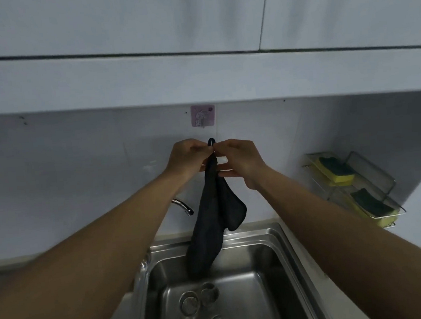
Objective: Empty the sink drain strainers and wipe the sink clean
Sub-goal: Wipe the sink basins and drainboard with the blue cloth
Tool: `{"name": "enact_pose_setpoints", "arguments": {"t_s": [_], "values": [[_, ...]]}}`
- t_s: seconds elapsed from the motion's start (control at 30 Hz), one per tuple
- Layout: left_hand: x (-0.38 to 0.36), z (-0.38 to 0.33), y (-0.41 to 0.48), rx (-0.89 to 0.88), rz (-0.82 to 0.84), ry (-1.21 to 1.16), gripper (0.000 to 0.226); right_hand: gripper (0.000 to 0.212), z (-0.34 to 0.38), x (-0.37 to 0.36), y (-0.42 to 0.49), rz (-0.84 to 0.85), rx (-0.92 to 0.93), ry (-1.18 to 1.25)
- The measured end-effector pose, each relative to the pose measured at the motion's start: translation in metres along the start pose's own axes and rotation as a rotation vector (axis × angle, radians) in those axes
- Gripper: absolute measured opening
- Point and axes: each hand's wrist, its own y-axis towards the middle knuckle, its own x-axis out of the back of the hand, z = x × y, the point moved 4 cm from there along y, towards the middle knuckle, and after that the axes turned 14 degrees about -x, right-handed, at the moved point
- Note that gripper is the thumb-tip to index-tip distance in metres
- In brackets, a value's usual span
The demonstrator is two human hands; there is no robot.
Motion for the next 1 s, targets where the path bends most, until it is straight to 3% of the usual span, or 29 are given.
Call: {"name": "enact_pose_setpoints", "arguments": {"t_s": [0.1, 0.2, 0.5, 0.73, 0.87, 1.0], "values": [[0.004, -0.001, 0.018, 0.015, -0.048, -0.021, 0.016, 0.020, 0.019, -0.009, 0.021, -0.016, 0.034, -0.062], [0.005, -0.001, 0.039, 0.064, -0.108, -0.053, 0.009, 0.025, 0.039, -0.018, 0.043, -0.100, 0.069, -0.191], [0.001, 0.024, 0.081, 0.202, -0.155, 0.081, 0.023, 0.029, 0.044, -0.026, 0.079, -0.256, 0.052, -0.345], [-0.002, 0.042, 0.076, 0.167, -0.104, 0.061, 0.011, 0.033, 0.031, -0.026, 0.093, -0.205, 0.082, -0.421], [-0.002, 0.052, 0.062, 0.128, 0.046, 0.099, 0.028, 0.035, 0.013, -0.024, 0.090, -0.009, 0.128, -0.457], [-0.005, 0.074, 0.032, 0.151, 0.284, 0.236, 0.034, 0.047, -0.022, -0.013, 0.084, 0.155, -0.069, -0.403]]}}
